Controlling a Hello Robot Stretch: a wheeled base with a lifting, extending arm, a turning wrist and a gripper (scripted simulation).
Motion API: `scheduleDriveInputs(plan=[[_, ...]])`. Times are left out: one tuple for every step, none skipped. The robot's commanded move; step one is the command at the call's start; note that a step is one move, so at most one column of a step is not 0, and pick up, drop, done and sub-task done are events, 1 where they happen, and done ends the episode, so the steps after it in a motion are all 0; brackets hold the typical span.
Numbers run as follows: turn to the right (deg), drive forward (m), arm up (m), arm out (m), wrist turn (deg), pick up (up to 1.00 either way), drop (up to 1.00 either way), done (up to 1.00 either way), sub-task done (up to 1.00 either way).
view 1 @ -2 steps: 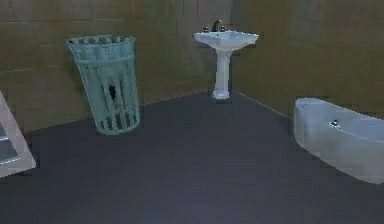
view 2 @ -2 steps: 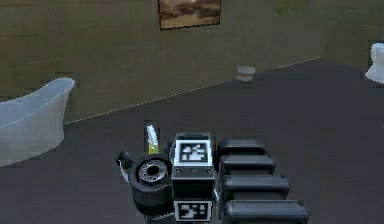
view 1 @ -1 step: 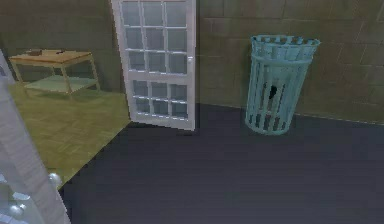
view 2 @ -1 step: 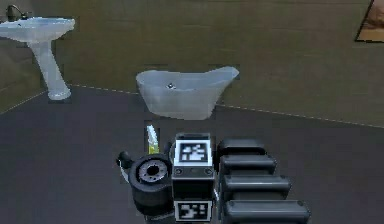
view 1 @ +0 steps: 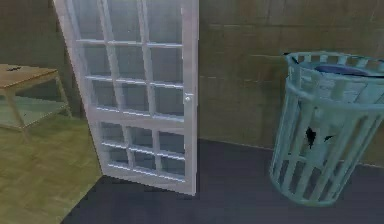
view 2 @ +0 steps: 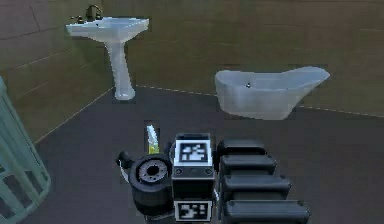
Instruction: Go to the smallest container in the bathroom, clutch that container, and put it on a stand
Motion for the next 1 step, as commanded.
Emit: scheduleDriveInputs(plan=[[-45.0,0.00,0.00,0.00,0.0,0.00,0.00,0.00,0.00]])
